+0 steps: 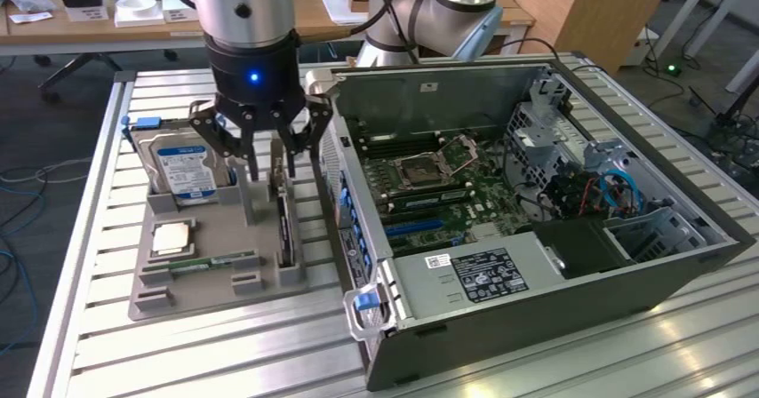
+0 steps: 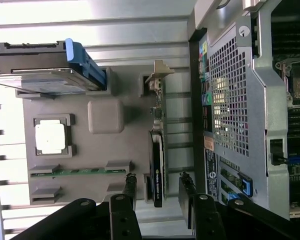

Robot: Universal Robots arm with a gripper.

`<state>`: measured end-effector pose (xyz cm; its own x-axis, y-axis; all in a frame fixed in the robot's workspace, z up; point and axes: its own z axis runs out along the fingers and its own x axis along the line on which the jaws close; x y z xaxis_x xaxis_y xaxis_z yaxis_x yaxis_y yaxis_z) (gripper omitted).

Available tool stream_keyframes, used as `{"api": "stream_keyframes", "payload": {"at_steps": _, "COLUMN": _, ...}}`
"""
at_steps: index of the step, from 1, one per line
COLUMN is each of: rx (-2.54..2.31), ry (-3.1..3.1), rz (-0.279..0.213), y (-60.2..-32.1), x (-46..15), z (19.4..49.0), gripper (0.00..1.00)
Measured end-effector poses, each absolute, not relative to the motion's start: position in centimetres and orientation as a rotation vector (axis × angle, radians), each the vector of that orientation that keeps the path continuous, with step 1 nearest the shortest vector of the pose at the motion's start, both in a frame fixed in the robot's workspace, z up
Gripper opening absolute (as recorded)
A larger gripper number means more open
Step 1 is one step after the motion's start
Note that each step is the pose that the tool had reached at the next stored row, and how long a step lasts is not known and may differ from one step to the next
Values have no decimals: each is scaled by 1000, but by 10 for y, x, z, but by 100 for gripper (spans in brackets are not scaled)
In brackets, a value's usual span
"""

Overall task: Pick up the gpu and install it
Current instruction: 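Pick up the gpu and move the gpu toward the slot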

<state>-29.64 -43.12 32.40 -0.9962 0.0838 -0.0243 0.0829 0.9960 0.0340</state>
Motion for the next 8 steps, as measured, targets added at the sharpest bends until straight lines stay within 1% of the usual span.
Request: {"api": "stream_keyframes", "payload": {"at_steps": 8, "rx": 130, "ry": 3113, "rz": 51, "y": -431, "x": -295, "z": 314, "gripper": 47}}
